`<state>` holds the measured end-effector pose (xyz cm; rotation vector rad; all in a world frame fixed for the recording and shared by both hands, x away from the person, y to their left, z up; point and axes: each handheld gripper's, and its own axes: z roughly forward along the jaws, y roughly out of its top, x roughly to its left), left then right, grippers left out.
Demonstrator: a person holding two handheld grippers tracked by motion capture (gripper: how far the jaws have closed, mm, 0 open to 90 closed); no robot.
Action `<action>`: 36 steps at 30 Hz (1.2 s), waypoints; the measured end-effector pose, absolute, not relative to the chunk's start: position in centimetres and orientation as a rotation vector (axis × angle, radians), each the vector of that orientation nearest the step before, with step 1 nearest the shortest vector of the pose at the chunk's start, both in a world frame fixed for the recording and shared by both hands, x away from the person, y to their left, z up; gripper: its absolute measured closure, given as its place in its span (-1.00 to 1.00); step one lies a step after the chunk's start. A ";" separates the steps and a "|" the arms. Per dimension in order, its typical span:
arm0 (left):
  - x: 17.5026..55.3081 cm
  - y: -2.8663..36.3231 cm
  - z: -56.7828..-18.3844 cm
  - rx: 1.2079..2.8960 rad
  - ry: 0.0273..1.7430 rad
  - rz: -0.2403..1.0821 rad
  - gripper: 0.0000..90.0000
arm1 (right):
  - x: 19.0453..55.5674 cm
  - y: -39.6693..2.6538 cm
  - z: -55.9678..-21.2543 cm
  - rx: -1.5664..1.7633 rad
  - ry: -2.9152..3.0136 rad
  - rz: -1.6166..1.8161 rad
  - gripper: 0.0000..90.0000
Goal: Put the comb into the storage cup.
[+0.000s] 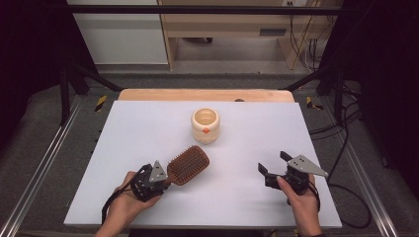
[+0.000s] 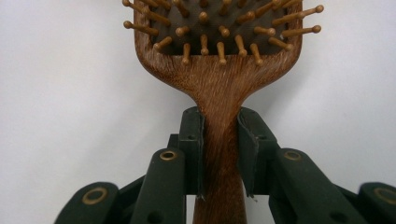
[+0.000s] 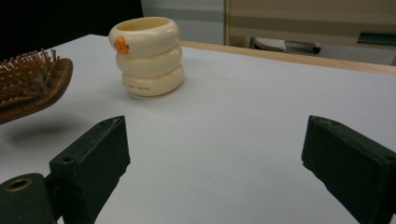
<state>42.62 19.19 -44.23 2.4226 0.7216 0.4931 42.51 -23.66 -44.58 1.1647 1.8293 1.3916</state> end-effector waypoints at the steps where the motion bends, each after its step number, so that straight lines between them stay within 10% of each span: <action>1: 42.6 19.2 -44.2 2.400 0.721 0.510 0.62 | 42.5 -23.6 -44.5 1.155 1.833 1.399 -0.83; 36: 42.3 20.3 -43.5 2.109 0.739 0.629 0.62 | 45.2 -10.6 -40.6 1.082 1.874 1.826 -0.89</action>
